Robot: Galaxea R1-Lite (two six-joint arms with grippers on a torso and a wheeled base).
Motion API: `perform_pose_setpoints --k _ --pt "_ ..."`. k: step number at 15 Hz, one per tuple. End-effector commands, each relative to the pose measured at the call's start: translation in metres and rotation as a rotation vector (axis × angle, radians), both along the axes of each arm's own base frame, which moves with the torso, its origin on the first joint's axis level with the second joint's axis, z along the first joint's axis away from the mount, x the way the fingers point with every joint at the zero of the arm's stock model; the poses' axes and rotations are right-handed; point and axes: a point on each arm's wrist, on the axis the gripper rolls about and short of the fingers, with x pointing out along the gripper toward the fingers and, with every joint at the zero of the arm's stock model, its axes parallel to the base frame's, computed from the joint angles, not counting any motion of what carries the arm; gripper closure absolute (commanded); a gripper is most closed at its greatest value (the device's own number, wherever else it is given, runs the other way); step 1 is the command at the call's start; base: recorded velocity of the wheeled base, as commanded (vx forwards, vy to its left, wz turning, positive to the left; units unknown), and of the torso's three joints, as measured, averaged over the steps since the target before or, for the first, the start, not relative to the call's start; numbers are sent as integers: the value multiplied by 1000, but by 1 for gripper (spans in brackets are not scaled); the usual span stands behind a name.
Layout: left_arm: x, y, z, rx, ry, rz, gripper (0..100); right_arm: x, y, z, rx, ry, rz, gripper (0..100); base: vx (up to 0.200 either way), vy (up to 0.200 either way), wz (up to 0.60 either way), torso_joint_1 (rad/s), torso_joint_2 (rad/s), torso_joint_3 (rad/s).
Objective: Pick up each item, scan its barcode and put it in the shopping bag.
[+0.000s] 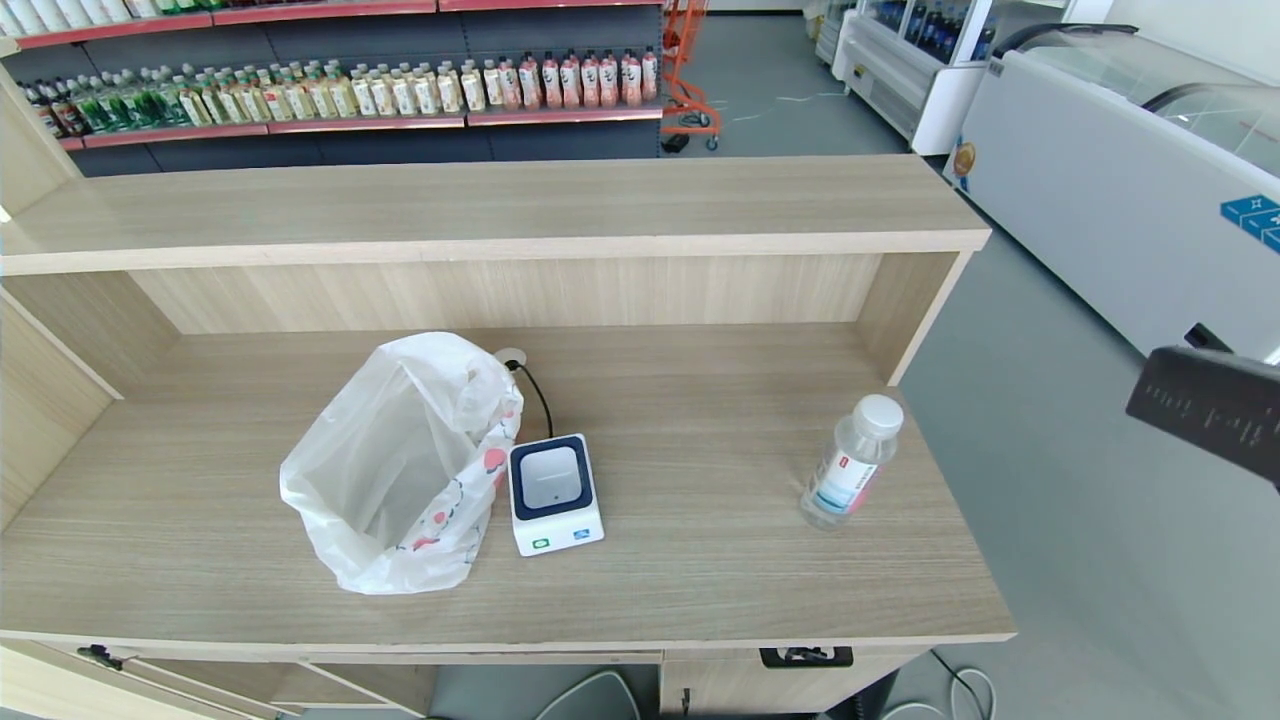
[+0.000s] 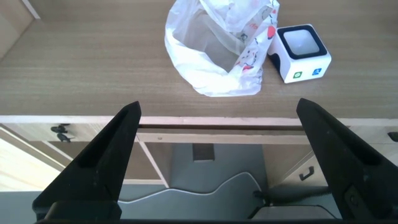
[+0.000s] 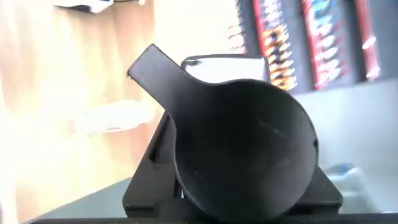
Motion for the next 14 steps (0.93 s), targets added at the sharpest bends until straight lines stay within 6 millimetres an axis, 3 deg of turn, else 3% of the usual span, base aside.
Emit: perform_pose_setpoints --k 1,2,4,7,8,11,14 --pt "0 0 0 0 3 0 0 4 -1 4 236 287 -89 100 0 0 0 0 0 0" --pt "0 0 0 0 1 0 0 9 2 11 375 404 -85 100 0 0 0 0 0 0" --pt "0 0 0 0 1 0 0 31 7 25 845 775 -148 100 0 0 0 0 0 0" --pt "0 0 0 0 1 -2 0 57 14 23 1178 1084 -197 100 0 0 0 0 0 0" --pt "0 0 0 0 1 0 0 59 15 20 1207 1119 -205 100 0 0 0 0 0 0" --pt "0 0 0 0 3 0 0 64 17 -19 1192 1220 -247 100 0 0 0 0 0 0" --pt "0 0 0 0 1 0 0 69 18 -35 1192 1226 -254 100 0 0 0 0 0 0"
